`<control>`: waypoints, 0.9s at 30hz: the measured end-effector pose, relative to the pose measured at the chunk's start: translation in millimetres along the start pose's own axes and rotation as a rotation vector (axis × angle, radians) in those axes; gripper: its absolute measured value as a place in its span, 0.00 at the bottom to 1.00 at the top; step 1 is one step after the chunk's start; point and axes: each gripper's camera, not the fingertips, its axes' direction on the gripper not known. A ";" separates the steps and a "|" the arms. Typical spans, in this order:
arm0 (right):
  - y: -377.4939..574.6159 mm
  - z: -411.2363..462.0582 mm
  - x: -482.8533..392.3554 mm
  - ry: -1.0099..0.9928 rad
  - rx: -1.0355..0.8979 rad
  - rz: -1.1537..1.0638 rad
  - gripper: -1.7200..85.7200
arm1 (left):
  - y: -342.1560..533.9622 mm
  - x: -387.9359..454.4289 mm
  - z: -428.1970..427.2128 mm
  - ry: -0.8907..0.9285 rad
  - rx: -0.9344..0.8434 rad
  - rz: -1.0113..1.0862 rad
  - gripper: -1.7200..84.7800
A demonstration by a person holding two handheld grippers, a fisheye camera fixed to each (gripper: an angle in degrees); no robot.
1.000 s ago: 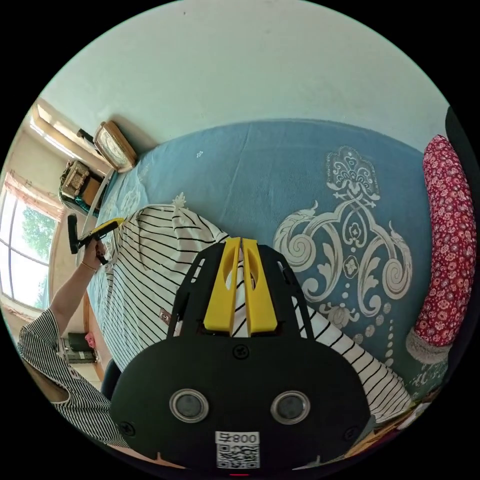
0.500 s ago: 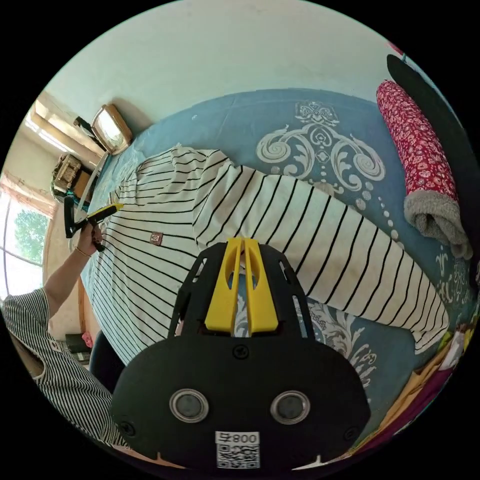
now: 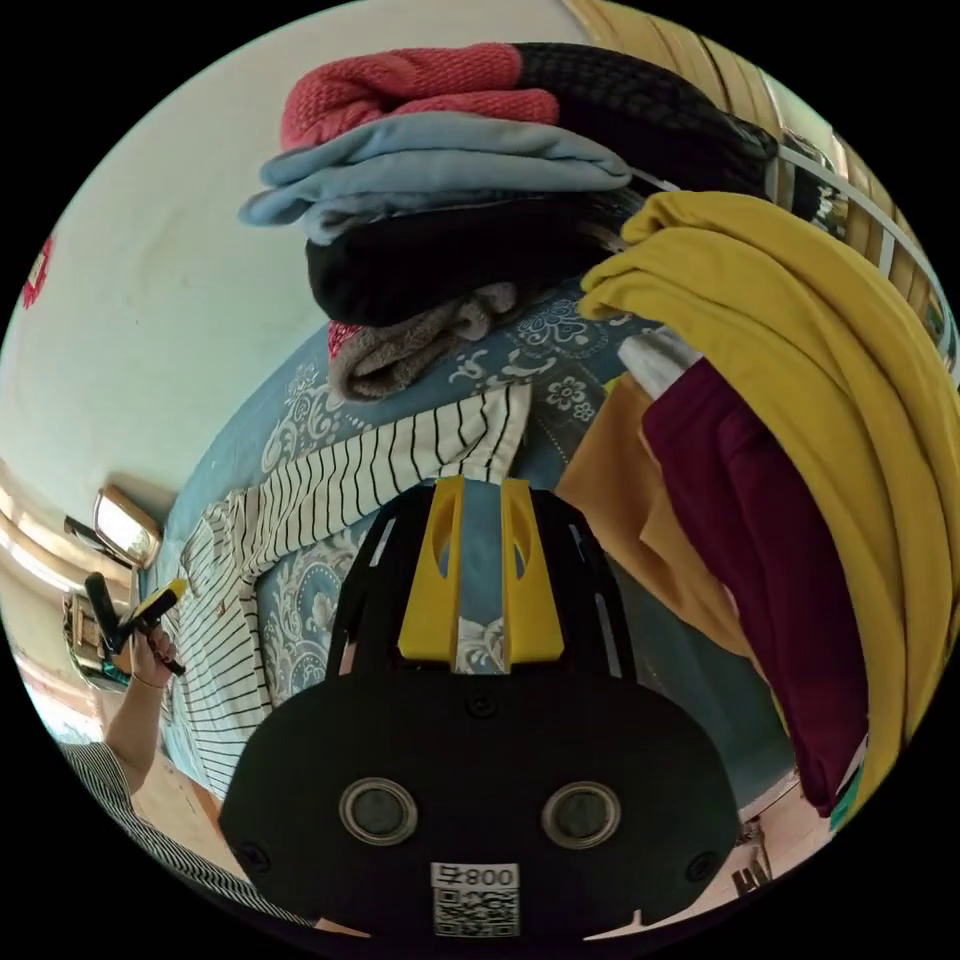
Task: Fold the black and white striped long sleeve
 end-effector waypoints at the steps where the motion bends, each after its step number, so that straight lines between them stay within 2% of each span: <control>1: -4.5 -1.5 5.0 -0.011 -0.007 0.003 0.10 | -6.8 9.1 8.6 0.008 -0.006 0.014 0.03; 7: -39.4 -17.6 26.9 -0.040 -0.019 -0.028 0.10 | -70.0 103.0 87.0 0.040 -0.066 0.195 0.04; 14: -67.0 -19.8 58.5 -0.117 -0.083 0.022 0.10 | -122.6 178.4 186.1 -0.265 -0.228 0.416 0.04; 19: -90.3 -34.1 64.3 -0.187 -0.104 -0.017 0.04 | -142.2 192.2 164.0 -0.263 -0.133 0.380 0.03; 24: -114.8 -123.3 49.1 -0.291 0.105 -0.161 0.03 | -158.9 202.8 108.1 -0.184 0.029 0.341 0.03; 27: -103.6 -156.1 56.3 -0.313 0.122 -0.201 0.02 | -151.8 213.1 107.2 -0.137 0.035 0.366 0.03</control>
